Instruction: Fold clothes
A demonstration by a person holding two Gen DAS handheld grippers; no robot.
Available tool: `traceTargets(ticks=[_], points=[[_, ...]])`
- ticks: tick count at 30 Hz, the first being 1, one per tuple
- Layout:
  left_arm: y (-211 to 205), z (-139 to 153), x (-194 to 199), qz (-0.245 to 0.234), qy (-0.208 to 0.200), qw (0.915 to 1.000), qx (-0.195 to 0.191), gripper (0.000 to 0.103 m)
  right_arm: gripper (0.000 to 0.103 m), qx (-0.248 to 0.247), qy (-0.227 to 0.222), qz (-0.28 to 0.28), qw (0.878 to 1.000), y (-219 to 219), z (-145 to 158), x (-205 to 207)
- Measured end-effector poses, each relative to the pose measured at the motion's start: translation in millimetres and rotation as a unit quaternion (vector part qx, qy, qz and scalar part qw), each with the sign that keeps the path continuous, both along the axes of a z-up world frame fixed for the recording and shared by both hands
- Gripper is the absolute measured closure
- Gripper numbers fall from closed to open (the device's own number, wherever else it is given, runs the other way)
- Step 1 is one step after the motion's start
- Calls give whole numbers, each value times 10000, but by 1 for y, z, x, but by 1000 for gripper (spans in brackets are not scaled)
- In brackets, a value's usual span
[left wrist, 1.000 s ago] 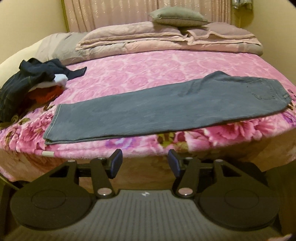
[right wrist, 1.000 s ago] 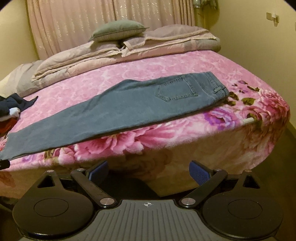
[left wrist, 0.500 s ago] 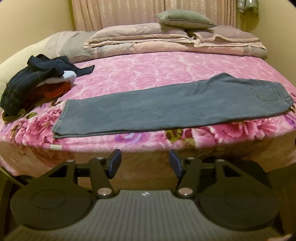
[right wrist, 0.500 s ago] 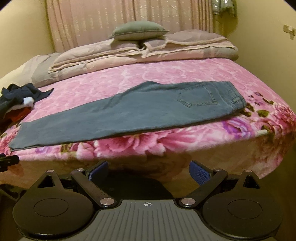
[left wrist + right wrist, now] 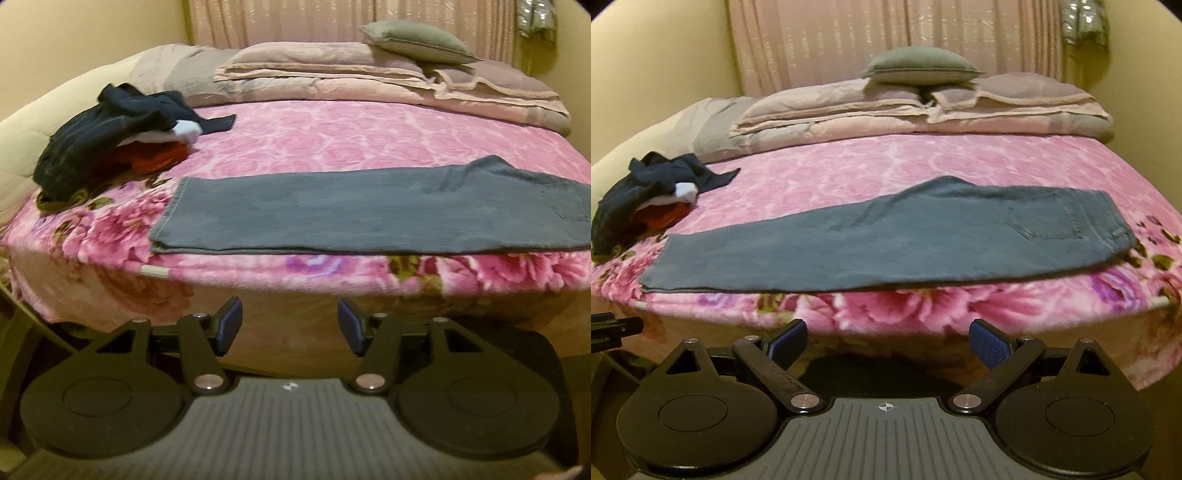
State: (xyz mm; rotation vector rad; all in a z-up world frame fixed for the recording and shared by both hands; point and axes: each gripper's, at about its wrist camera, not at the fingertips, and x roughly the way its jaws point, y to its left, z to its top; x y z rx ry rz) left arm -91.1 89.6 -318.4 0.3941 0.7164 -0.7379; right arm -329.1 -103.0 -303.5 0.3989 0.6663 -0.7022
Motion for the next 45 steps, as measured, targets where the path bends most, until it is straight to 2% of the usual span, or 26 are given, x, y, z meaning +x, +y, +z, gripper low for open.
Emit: traceTargets(ticks=[6, 11, 14, 16, 17, 20, 23, 25, 30, 31, 35, 38, 41, 43, 45], points=[[11, -3, 15, 269, 63, 9996, 33, 50, 6, 27, 3, 255, 9997, 1, -3, 24], [16, -9, 33, 449, 270, 9986, -57, 50, 6, 69, 98, 311, 9994, -4, -9, 37], [20, -13, 53, 552, 527, 9963, -403, 50, 6, 95, 130, 268, 9995, -8, -14, 43], [26, -18, 76, 654, 943, 9892, -915, 50, 6, 128, 57, 162, 9998, -16, -17, 44], [29, -21, 88, 742, 1188, 9828, -1203, 50, 6, 161, -12, 101, 9998, -21, -18, 44], [44, -43, 134, 1214, 2053, 9442, -2269, 50, 7, 324, -230, -107, 9992, -37, -21, 41], [50, -70, 173, 1735, 2457, 9102, -2847, 53, 7, 473, -245, -275, 9982, -55, -28, 47], [48, -88, 194, 2022, 2651, 8915, -3067, 54, 6, 551, -181, -370, 9976, -66, -33, 53], [39, -129, 233, 2539, 3081, 8521, -3384, 56, 7, 700, 69, -517, 9962, -88, -45, 70], [37, -135, 237, 2608, 3129, 8465, -3428, 57, 7, 730, 104, -525, 9959, -90, -49, 72], [36, -150, 242, 2747, 3142, 8340, -3609, 59, 6, 829, 236, -531, 9949, -96, -61, 81], [38, -158, 241, 2824, 3137, 8180, -3907, 60, 7, 886, 317, -529, 9942, -102, -68, 85], [42, -170, 239, 3042, 3248, 7809, -4383, 61, 7, 921, 364, -526, 9937, -109, -72, 90], [39, -171, 236, 3089, 3159, 7814, -4407, 65, 7, 918, 375, -527, 9937, -114, -73, 91], [37, -172, 233, 3133, 3069, 7824, -4421, 77, 6, 912, 378, -542, 9936, -118, -74, 92]])
